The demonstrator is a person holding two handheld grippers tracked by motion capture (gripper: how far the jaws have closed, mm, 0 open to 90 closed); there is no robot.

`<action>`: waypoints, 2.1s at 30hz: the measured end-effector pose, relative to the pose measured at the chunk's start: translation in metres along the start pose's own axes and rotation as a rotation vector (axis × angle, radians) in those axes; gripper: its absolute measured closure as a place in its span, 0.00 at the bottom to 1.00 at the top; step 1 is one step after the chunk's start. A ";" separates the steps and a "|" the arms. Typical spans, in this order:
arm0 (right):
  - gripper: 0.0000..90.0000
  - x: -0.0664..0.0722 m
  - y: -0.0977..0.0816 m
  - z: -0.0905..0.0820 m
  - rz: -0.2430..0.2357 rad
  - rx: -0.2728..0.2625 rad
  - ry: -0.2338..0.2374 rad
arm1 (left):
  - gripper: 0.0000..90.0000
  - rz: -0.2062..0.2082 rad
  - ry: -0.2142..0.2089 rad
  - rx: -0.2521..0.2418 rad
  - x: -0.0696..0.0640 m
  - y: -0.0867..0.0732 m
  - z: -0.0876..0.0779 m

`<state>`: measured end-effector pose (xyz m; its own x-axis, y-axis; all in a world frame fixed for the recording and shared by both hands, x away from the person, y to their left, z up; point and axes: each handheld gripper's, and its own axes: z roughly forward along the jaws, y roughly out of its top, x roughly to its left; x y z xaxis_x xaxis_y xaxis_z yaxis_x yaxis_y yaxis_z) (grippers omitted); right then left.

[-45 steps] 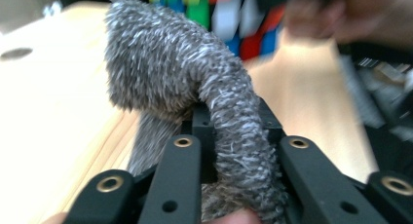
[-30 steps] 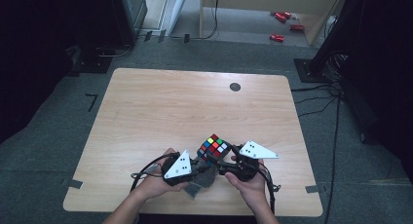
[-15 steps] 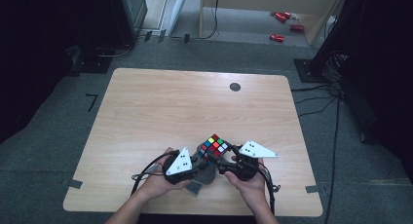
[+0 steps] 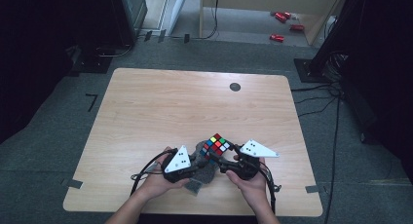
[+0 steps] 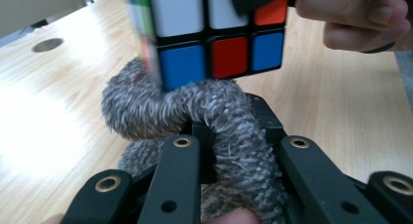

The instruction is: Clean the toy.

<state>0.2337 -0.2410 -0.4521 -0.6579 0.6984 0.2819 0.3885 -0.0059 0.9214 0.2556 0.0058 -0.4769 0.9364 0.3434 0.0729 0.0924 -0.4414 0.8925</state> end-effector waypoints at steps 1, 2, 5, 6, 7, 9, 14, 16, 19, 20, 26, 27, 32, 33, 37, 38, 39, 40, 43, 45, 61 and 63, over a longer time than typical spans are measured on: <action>0.38 -0.002 0.000 -0.001 0.005 0.002 -0.003 | 0.87 -0.005 0.009 -0.004 0.001 0.000 -0.001; 0.38 -0.003 0.000 -0.001 0.013 0.003 -0.005 | 0.87 -0.016 0.018 -0.006 0.002 -0.001 -0.001; 0.38 -0.002 0.000 0.000 0.020 0.008 -0.005 | 0.86 -0.027 0.043 0.007 0.003 -0.002 0.002; 0.38 -0.001 0.000 0.000 0.018 0.010 -0.002 | 0.86 -0.026 0.039 0.018 0.001 -0.003 0.005; 0.38 0.002 0.000 0.002 0.015 0.014 0.007 | 0.86 -0.021 0.025 0.027 -0.001 -0.003 0.007; 0.38 0.005 -0.001 0.004 0.004 0.022 0.008 | 0.85 -0.002 0.006 0.034 -0.005 -0.003 0.010; 0.38 0.002 -0.001 0.003 0.027 0.000 0.006 | 0.85 -0.022 -0.014 -0.004 -0.003 -0.001 0.005; 0.38 -0.001 -0.001 0.001 0.020 0.000 -0.012 | 0.85 -0.041 -0.002 -0.011 0.001 -0.001 0.001; 0.38 -0.001 -0.001 -0.001 0.025 0.008 -0.017 | 0.85 -0.060 0.015 -0.011 0.005 -0.003 0.000; 0.38 -0.001 -0.001 0.000 0.026 0.007 -0.016 | 0.85 -0.067 0.019 -0.009 0.005 -0.003 0.002; 0.38 0.007 -0.002 0.006 0.006 0.014 -0.009 | 0.84 -0.025 0.006 0.019 -0.007 -0.003 0.011; 0.38 0.006 -0.003 0.006 0.008 0.012 -0.010 | 0.84 -0.013 0.012 0.019 -0.008 -0.002 0.011; 0.38 -0.003 -0.006 0.003 0.034 0.007 -0.046 | 0.84 -0.048 0.020 0.003 0.000 -0.004 0.006; 0.38 -0.004 -0.006 0.002 0.039 0.007 -0.046 | 0.84 -0.055 0.024 0.001 0.001 -0.004 0.005; 0.38 0.001 -0.004 0.004 0.034 0.010 -0.034 | 0.83 -0.071 0.028 0.011 0.000 -0.005 0.008; 0.38 0.003 -0.004 0.005 0.028 0.011 -0.033 | 0.83 -0.059 0.021 0.016 -0.001 -0.004 0.009; 0.38 0.004 -0.004 0.006 0.026 0.012 -0.031 | 0.83 -0.048 0.020 0.017 -0.003 -0.004 0.010; 0.38 0.003 -0.004 0.006 0.027 0.012 -0.031 | 0.82 -0.034 0.011 0.019 -0.005 -0.004 0.010; 0.38 -0.001 -0.005 0.005 0.034 0.007 -0.044 | 0.82 -0.030 0.016 0.012 -0.004 -0.003 0.008; 0.38 -0.004 -0.006 0.003 0.032 0.008 -0.064 | 0.82 -0.046 0.034 0.010 0.000 -0.004 0.006; 0.38 -0.008 -0.008 0.003 0.056 0.014 -0.085 | 0.82 -0.064 0.065 0.008 0.002 -0.004 0.005; 0.38 -0.008 -0.008 0.003 0.060 0.017 -0.080 | 0.82 -0.081 0.076 0.008 0.005 -0.004 0.004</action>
<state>0.2377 -0.2442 -0.4621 -0.5796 0.7520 0.3138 0.4368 -0.0384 0.8987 0.2613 0.0061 -0.4820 0.8974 0.4399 0.0340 0.1699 -0.4156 0.8935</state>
